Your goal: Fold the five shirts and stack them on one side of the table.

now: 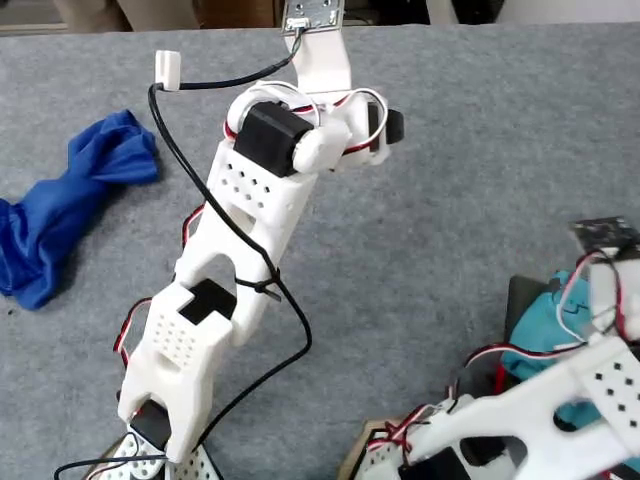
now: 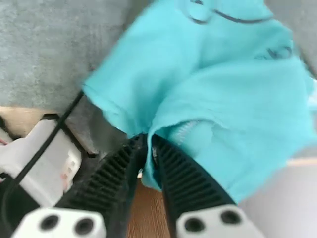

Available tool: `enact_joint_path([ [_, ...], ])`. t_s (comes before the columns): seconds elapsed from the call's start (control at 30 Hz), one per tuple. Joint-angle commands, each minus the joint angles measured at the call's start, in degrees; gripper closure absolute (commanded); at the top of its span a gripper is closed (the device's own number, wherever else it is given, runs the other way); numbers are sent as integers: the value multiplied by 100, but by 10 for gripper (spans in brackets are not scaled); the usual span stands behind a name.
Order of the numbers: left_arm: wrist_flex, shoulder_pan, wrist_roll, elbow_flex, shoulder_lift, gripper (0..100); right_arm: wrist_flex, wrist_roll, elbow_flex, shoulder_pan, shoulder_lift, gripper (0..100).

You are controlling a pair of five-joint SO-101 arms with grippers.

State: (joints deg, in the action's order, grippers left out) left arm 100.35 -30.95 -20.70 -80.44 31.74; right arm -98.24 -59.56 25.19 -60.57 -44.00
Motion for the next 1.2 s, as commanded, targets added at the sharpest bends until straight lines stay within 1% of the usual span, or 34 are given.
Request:
enact_joint_path([
  [0.0, 53, 97, 35, -35, -330, 797, 325, -281, -620, -690, -101, 993],
  [0.17, 53, 202, 35, 0, -330, 797, 686, -800, -1068, -1631, -101, 993],
  [0.3, 53, 211, 35, -18, -330, 795, 914, -1143, -1112, -2202, -101, 993],
  [0.43, 53, 211, 35, -9, -330, 794, 1240, -1319, -1068, -2598, -92, 993],
  [0.5, 53, 211, 35, 0, -330, 794, 1459, -1319, -927, -2677, -92, 992],
  [0.57, 53, 211, 35, 0, -330, 793, 1530, -1319, -787, -2686, -92, 982],
  [0.6, 53, 211, 35, 0, -330, 793, 1530, -1319, -752, -2686, -92, 960],
  [0.8, 53, 237, 79, -18, -330, 792, 1521, -1319, -734, -2686, -119, 681],
  [0.87, 53, 308, 220, -44, -330, 792, 1512, -1319, -752, -2677, -127, 645],
  [0.93, 53, 404, 325, -44, -330, 792, 1222, -1310, -954, -2642, -127, 664],
  [1.0, 53, 607, 422, -44, -330, 792, 536, -1319, -1305, -2501, -127, 705],
  [1.07, 53, 923, 545, -44, -330, 795, -360, -1292, -1657, -1956, -127, 764],
  [1.1, 53, 1116, 615, -53, -330, 796, -440, -1152, -1675, -1640, -154, 797],
  [1.17, 53, 1538, 747, -53, -330, 797, -413, -598, -1719, -1051, -312, 864],
])
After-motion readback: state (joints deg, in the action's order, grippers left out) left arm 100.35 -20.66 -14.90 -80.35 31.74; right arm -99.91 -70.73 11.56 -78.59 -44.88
